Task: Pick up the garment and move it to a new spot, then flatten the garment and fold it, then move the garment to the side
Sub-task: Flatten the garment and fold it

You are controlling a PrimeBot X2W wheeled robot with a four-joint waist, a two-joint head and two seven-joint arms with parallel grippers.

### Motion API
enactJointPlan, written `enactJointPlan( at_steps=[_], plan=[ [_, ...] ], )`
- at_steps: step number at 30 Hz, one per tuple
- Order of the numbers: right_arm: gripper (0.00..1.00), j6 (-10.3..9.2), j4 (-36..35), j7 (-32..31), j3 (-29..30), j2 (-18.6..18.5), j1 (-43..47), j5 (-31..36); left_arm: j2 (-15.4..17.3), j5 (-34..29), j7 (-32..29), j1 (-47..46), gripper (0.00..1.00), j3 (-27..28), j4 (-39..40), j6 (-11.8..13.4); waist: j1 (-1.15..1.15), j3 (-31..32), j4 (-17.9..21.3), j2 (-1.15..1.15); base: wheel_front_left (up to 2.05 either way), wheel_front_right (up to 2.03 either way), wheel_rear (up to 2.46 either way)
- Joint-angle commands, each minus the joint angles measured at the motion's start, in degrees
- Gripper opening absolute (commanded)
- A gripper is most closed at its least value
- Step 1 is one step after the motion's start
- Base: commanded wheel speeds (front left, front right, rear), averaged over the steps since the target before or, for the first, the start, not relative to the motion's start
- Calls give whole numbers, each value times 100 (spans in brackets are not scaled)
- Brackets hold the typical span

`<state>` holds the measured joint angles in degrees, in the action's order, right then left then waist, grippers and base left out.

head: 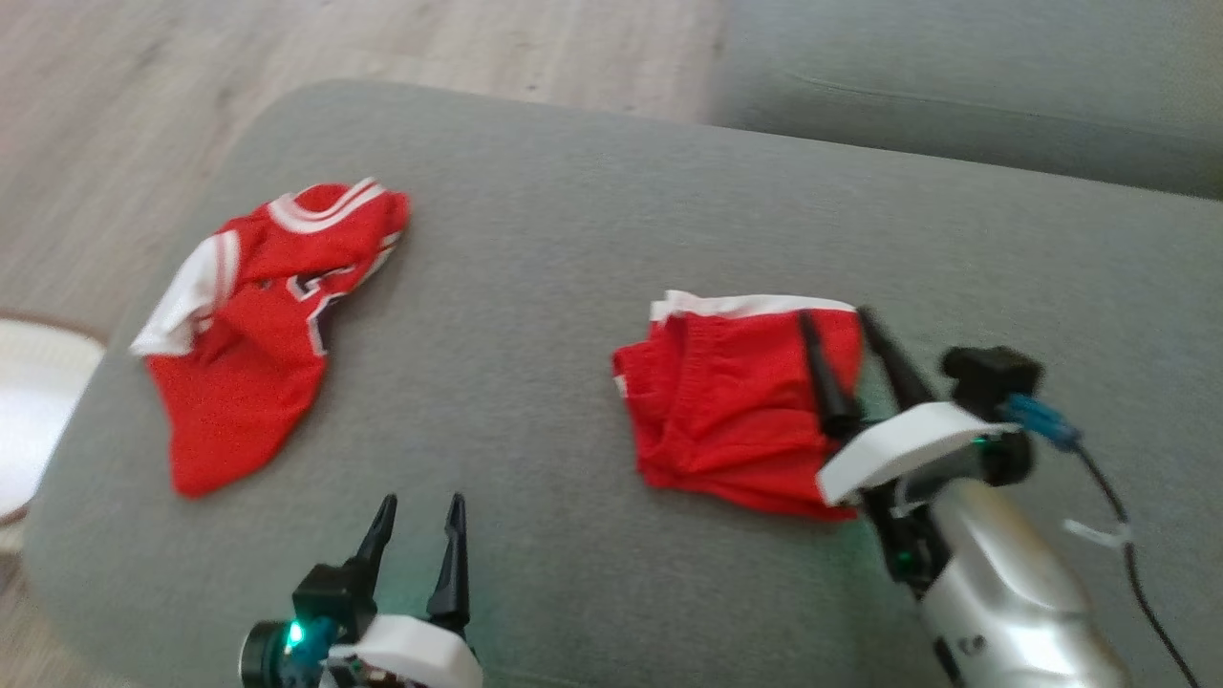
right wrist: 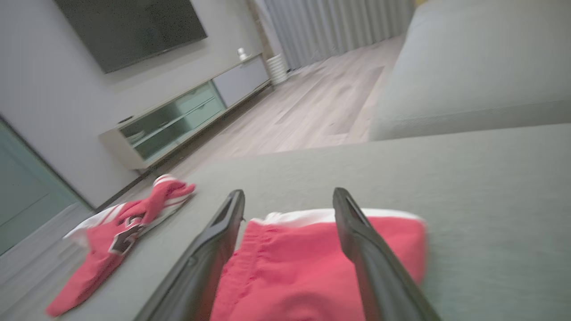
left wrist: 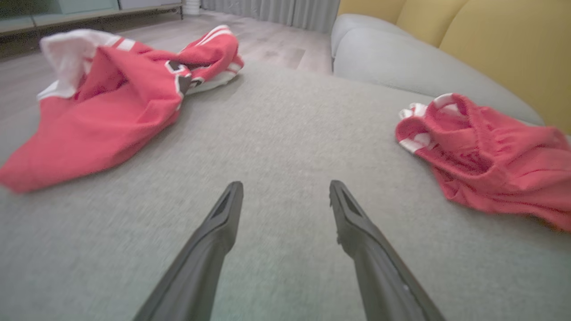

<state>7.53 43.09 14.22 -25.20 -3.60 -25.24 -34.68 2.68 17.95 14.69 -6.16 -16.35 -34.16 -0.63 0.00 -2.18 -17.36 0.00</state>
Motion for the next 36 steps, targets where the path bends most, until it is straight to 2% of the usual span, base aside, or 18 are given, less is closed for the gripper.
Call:
enactJointPlan(
  at_steps=[1,3,5,12,23,31,36],
  plan=[
    [100,-4,-318,75,319,44,87,393,20,-135,30,-180,100,230,307,47,0,32,325,0,0,0,0],
    [100,-4,-623,76,983,55,468,1029,20,-352,30,-163,100,310,519,110,0,74,555,0,0,0,0],
    [100,-4,-819,76,1342,64,721,1286,20,-481,30,-114,100,368,581,138,0,141,687,0,0,0,0],
    [100,-4,-1143,77,1663,70,1450,1541,20,-748,30,210,100,648,755,219,0,315,1034,0,0,0,0],
    [100,-4,-1195,77,1522,71,1983,1377,20,-868,30,767,100,774,1000,268,0,433,1285,0,0,0,0],
    [100,-4,-1155,77,1399,72,1856,1264,20,-869,30,704,100,676,1027,269,0,408,1182,0,0,0,0],
    [100,-4,-956,77,984,72,1657,970,20,-886,30,685,100,584,1004,243,0,378,1028,0,0,0,0]
  ],
)
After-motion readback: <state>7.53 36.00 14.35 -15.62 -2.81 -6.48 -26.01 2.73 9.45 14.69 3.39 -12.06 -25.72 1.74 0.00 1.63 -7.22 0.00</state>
